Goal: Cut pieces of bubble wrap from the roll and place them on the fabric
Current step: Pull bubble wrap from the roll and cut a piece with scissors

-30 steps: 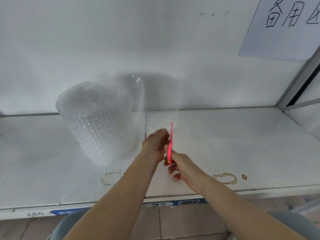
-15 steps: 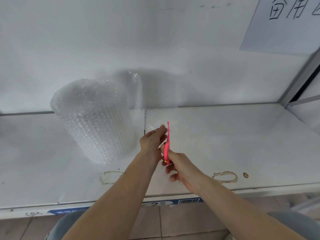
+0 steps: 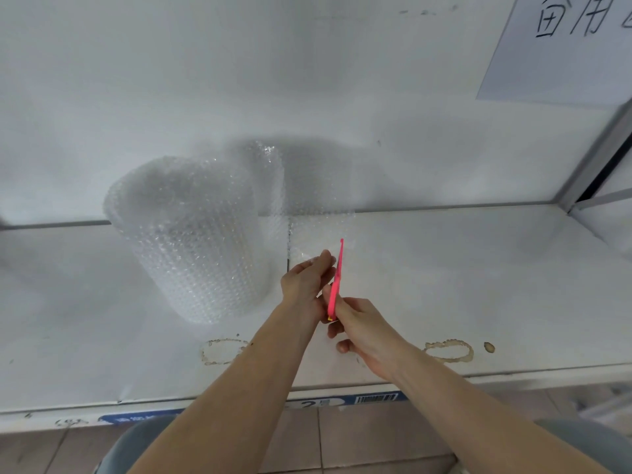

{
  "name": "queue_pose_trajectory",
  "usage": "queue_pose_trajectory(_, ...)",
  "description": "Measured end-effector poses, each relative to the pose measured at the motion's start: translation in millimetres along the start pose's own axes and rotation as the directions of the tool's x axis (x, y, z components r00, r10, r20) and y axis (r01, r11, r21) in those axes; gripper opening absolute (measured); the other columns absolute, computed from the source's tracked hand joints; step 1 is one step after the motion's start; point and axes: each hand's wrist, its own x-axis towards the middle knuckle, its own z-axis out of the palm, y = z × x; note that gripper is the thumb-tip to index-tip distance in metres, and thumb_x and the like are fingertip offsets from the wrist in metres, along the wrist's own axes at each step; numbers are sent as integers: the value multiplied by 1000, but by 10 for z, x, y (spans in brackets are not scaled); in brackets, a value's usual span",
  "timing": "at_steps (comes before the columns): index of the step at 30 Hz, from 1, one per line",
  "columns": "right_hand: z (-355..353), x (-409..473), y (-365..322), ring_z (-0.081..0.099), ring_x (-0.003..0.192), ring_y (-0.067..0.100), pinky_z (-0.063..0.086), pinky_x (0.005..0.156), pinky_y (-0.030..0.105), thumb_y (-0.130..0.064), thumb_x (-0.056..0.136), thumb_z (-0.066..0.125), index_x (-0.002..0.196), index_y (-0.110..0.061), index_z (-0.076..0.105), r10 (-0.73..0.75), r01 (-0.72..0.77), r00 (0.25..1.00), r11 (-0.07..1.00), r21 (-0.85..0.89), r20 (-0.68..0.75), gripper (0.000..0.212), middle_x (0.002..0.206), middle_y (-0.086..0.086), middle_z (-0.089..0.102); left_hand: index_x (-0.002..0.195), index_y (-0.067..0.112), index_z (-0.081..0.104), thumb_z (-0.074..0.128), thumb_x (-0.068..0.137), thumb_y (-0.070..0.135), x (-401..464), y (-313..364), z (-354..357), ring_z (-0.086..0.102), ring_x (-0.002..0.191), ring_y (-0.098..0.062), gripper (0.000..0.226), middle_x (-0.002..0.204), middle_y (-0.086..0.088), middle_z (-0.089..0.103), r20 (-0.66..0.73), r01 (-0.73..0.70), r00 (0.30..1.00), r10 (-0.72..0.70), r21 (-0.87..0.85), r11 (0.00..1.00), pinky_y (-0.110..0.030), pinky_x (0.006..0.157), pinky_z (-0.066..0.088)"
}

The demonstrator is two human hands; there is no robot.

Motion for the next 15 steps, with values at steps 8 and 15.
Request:
queue_pose_trajectory(8, -2, -9, 17, 52, 70, 13, 40, 52, 23, -54, 93, 54, 85, -12, 63, -17, 17, 1000, 1000, -20, 8, 44, 87, 4, 58, 89, 1, 68, 82, 74, 4, 5, 18, 5, 66, 64, -18, 21, 71, -8, 69, 21, 17, 1000, -17, -35, 999, -29, 60, 54)
queue_pose_trajectory(15, -2, -3, -13, 53, 70, 13, 41, 54, 25, -60, 89, 55, 88, -12, 63, 22, -22, 999, 1000, 11, 24, 49, 87, 3, 59, 89, 0, 67, 79, 78, 5, -8, 1, -3, 64, 52, -13, 17, 70, -8, 66, 16, -1, 1000, 1, -18, 1000, -20, 48, 51)
